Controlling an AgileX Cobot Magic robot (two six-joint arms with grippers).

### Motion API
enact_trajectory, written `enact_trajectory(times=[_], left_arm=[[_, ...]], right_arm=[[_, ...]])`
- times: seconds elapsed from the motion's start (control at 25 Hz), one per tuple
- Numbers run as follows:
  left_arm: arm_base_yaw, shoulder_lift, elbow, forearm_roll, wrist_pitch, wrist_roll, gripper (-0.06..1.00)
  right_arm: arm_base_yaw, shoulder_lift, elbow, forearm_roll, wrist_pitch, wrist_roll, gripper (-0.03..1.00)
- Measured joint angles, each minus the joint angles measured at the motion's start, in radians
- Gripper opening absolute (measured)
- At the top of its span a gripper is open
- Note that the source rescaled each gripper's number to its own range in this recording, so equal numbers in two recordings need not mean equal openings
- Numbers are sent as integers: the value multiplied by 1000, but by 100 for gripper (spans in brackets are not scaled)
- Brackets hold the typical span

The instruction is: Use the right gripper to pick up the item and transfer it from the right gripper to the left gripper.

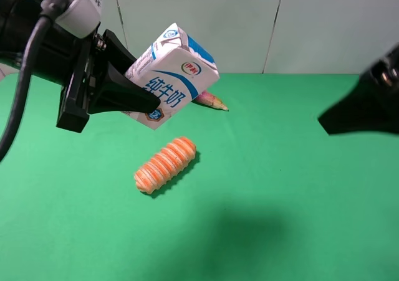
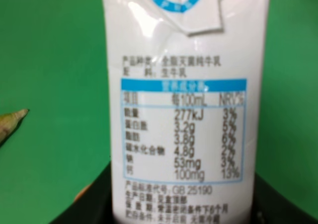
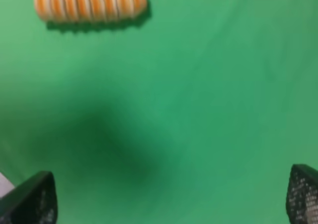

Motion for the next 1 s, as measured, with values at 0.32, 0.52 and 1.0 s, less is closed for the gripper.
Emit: enact_trajectory(times=[0.32, 0.52, 1.0], left_arm=[[0, 0, 0, 1, 0, -1, 0], [0, 0, 0, 1, 0, -1, 0], [0, 0, 0, 1, 1, -1, 0]], right_arm=[[0, -324, 281, -3, -109, 89, 100], [0, -553, 418, -4, -150, 101, 100], [0, -888, 503, -26, -111, 135, 100]])
